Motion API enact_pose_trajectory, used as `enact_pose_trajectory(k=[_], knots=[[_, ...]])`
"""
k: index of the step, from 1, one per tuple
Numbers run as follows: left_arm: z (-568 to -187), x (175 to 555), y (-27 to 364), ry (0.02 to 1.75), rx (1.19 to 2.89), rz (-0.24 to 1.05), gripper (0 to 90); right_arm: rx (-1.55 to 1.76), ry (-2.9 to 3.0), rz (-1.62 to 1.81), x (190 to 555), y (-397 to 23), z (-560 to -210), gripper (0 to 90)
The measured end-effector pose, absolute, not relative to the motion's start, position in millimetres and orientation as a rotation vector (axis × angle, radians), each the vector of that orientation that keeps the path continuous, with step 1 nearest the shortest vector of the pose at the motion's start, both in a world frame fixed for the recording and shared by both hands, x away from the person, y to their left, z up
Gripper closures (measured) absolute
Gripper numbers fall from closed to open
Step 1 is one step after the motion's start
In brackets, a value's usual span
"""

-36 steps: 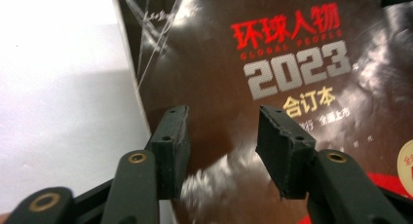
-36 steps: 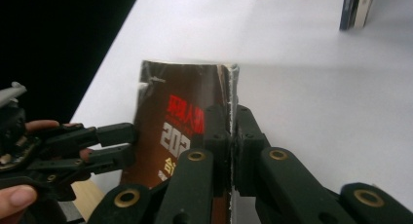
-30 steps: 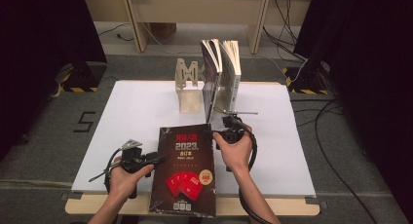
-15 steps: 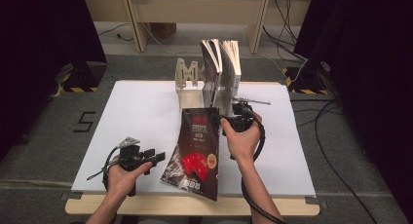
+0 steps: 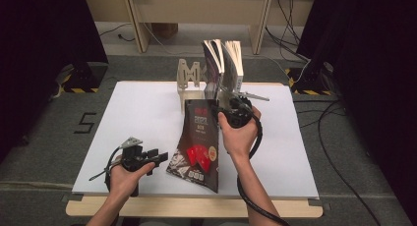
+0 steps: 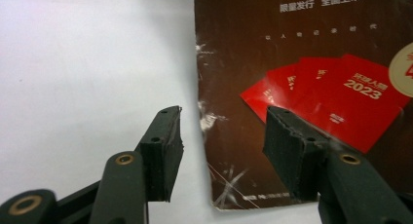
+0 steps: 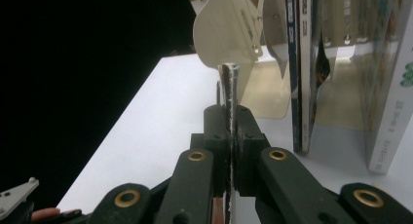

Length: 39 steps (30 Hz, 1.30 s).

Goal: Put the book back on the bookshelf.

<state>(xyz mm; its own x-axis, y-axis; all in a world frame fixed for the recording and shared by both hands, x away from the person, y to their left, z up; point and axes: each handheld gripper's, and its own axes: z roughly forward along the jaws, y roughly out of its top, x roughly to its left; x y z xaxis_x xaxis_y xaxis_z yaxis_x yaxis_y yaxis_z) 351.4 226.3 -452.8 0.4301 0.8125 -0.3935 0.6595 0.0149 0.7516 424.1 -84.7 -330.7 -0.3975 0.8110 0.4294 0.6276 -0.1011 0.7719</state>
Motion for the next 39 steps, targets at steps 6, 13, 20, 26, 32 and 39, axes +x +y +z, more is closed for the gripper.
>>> enact_pose_trajectory(k=[6,13,20,26,32,39], knots=[[-448.8,354.3,223.7,1.274,1.698,0.208,48.0,1.592,1.946,1.509,429.1,-79.2,-325.2,87.2],[-447.5,360.3,221.7,1.266,1.689,0.221,48.0,1.573,1.905,1.508,437.7,-73.5,-319.8,87.2],[-440.0,370.6,218.7,1.245,1.675,0.236,48.0,1.551,1.875,1.501,445.7,-63.9,-312.0,87.2],[-432.5,378.8,211.4,1.228,1.680,0.238,49.1,1.540,1.857,1.497,452.9,-58.4,-306.3,87.2],[-426.8,383.6,204.4,1.210,1.681,0.244,48.1,1.532,1.828,1.501,456.7,-54.4,-303.3,87.2],[-417.4,392.2,195.9,1.193,1.667,0.251,47.9,1.520,1.802,1.500,461.0,-51.9,-298.5,87.2]])
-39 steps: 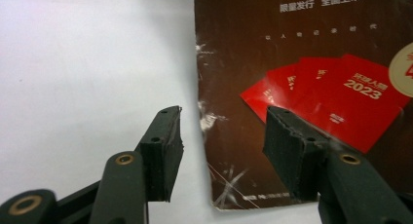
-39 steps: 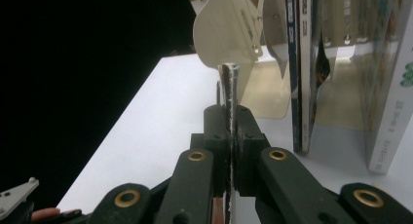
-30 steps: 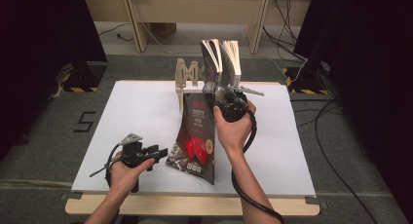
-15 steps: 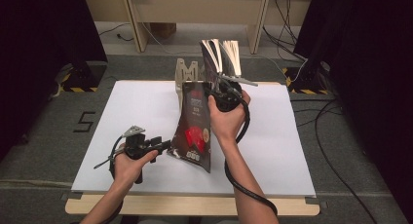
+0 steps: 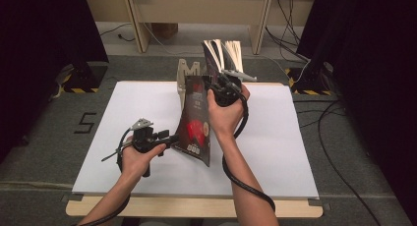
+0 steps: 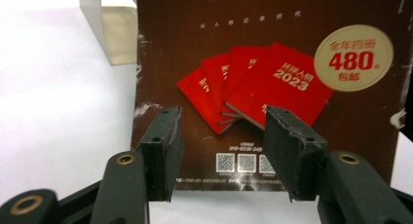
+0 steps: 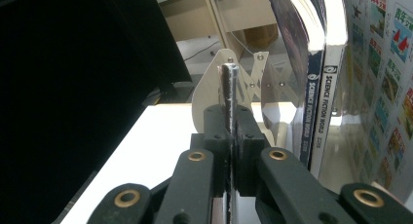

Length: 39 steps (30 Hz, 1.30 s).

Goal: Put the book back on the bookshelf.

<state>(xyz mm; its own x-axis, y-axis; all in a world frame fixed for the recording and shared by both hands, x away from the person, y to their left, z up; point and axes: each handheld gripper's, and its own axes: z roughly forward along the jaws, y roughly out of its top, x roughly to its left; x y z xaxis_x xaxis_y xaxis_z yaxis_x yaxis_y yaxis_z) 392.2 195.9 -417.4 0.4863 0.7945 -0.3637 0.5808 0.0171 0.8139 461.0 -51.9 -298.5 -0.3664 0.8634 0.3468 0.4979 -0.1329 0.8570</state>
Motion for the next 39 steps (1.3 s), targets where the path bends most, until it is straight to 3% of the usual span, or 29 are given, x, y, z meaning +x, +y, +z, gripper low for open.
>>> enact_pose_trajectory(k=[20,39], knots=[[-384.3,408.2,174.4,1.090,1.675,0.291,47.3,1.501,1.752,1.513,470.7,-43.9,-290.7,87.2],[-367.8,409.7,132.7,0.979,1.756,0.346,39.6,1.502,1.696,1.477,481.3,-33.5,-284.5,87.1]])
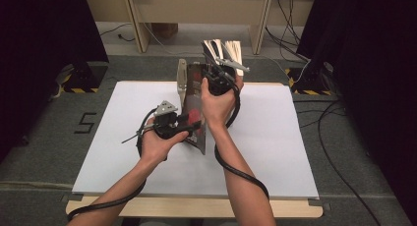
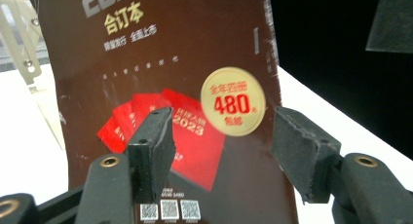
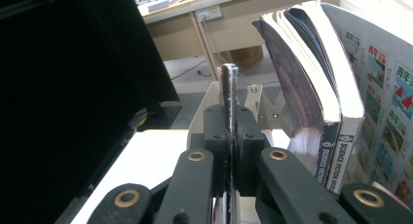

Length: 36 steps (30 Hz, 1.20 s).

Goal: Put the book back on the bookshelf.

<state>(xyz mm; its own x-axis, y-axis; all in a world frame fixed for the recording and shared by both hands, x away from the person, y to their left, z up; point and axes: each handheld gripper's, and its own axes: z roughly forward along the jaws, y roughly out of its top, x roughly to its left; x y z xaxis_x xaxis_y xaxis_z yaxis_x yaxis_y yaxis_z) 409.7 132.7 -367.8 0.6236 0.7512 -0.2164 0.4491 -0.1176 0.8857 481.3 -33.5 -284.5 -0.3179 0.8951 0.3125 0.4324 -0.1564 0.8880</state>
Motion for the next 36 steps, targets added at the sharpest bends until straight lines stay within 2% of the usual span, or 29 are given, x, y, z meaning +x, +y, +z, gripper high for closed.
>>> enact_pose_trajectory(k=[5,18,26,36], knots=[[-363.8,409.7,121.4,0.948,1.763,0.353,38.1,1.503,1.695,1.472,482.1,-30.3,-285.0,87.1],[-365.2,422.4,101.3,0.990,1.838,0.498,37.0,1.498,1.684,1.452,481.6,-25.0,-282.8,87.0],[-367.7,421.7,102.3,1.036,1.814,0.513,54.5,1.471,1.679,1.472,476.2,-23.2,-277.1,87.0],[-378.3,432.7,110.7,1.127,1.810,0.468,69.1,1.414,1.734,1.462,469.6,-10.1,-277.4,86.9]])
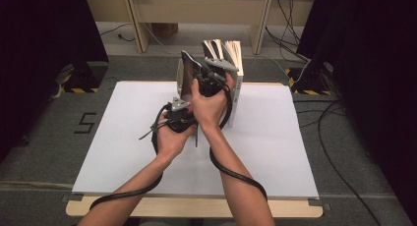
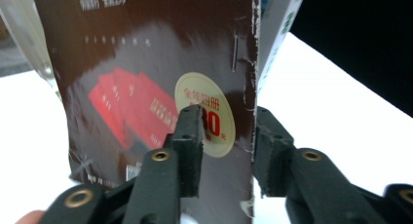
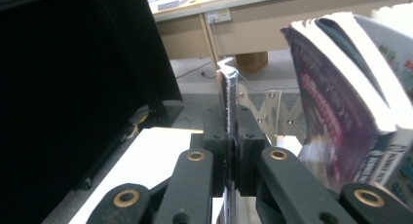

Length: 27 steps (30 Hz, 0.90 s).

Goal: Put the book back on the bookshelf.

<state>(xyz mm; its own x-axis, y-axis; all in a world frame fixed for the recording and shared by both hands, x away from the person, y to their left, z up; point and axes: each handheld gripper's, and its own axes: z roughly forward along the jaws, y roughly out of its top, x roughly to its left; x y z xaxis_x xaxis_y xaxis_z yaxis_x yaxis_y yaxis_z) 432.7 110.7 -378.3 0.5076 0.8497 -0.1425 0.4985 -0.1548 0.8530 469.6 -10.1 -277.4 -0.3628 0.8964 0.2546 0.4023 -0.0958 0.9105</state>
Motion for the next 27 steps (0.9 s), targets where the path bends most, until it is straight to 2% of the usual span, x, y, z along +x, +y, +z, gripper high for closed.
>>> enact_pose_trajectory(k=[8,16,27], knots=[[-392.0,435.8,113.2,1.157,1.835,0.533,81.2,1.422,1.783,1.418,473.5,-3.9,-286.6,86.3],[-401.0,431.0,114.0,1.158,1.832,0.613,85.7,1.376,1.852,1.404,472.2,1.1,-290.2,82.1],[-404.8,426.8,109.2,1.143,1.830,0.637,86.0,1.405,1.906,1.418,475.5,-5.9,-281.7,64.8]])
